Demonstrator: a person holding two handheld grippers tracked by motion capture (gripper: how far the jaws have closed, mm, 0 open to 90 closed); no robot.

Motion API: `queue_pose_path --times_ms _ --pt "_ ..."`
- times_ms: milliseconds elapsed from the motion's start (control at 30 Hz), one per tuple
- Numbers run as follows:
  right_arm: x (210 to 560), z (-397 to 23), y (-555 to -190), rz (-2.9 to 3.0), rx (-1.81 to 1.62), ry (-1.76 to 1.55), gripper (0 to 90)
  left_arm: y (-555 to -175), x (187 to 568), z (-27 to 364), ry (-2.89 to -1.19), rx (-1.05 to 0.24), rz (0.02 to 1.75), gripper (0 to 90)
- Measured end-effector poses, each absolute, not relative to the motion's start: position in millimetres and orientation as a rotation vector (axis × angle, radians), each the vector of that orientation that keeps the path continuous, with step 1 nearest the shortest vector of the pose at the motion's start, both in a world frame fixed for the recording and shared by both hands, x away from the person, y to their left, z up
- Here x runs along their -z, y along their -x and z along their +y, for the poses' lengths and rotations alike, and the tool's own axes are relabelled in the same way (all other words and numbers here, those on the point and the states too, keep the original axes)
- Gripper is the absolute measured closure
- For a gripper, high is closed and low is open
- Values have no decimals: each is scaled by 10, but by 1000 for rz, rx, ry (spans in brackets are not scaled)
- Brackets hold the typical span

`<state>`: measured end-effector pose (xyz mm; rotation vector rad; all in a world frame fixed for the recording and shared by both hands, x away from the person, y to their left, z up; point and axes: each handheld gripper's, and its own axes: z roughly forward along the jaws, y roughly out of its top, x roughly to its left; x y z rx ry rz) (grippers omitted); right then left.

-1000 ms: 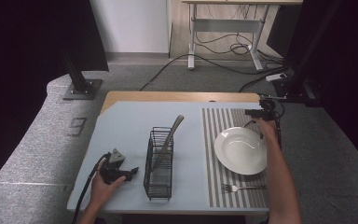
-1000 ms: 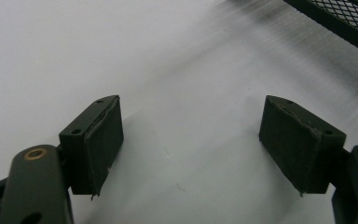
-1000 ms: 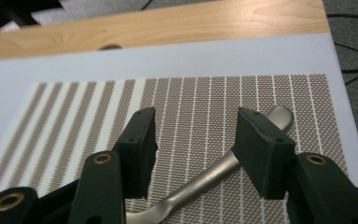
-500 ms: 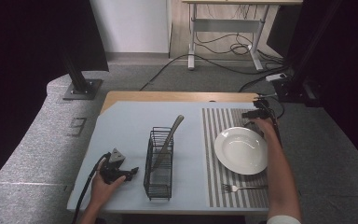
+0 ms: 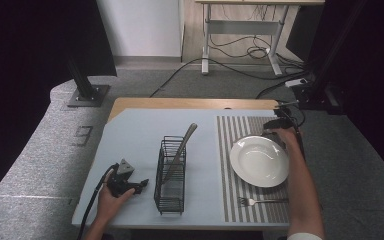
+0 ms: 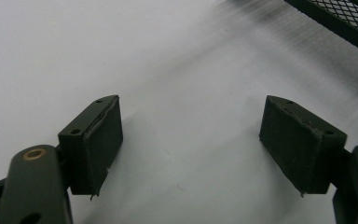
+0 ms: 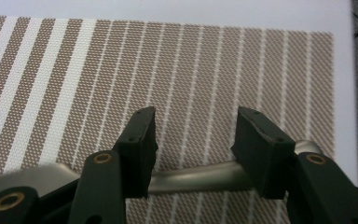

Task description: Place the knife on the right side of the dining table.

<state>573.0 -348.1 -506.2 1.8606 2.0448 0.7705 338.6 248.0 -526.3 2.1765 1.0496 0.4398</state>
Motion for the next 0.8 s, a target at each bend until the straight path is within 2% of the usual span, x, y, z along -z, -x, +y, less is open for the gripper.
queue_pose_path --times_ms 533,800 --pt "5077 -3651 -5486 1966 -955 -1939 479 -3385 5262 2480 -2178 -440 1050 206" --pt "5023 -3881 -5376 1859 -920 -1965 459 -3387 5262 2481 -2178 -440 1049 205"
